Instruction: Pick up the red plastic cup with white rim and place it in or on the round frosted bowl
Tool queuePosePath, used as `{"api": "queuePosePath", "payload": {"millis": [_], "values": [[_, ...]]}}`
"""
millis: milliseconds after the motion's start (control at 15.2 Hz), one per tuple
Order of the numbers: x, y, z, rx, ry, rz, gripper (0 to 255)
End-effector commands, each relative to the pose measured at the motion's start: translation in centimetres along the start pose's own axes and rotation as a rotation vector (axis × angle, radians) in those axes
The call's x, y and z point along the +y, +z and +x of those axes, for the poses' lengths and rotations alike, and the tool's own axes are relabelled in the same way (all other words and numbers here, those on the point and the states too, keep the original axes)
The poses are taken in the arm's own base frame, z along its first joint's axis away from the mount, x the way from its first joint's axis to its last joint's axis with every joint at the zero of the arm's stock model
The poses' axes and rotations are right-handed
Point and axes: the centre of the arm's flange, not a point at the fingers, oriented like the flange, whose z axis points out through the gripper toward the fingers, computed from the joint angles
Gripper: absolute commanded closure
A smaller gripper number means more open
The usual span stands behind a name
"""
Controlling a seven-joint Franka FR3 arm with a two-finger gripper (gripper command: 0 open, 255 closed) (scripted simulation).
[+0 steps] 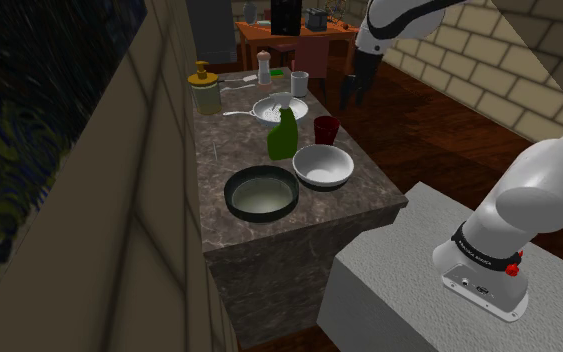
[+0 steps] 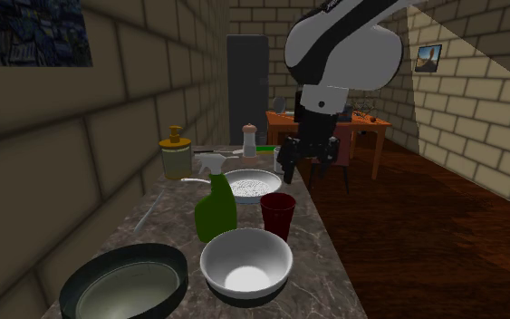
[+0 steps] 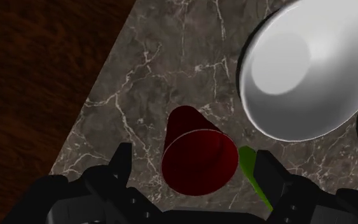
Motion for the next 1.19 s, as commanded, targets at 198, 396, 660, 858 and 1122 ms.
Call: {"api": "queuePosePath", "payload": {"millis": [198,396,660,858,1122], "values": [[2.5,5.2,3.8,-0.006,-0.004,0.038,0],[3.1,7.3,4.9,-0.009,-0.005,0.049,0],[3.0,9.4,4.9,-0.009,-0.005,0.049,0],[2.9,10.7,4.9,-0.009,-0.005,0.049,0],[2.9,10.7,4.9,-0.009,-0.005,0.049,0]]}}
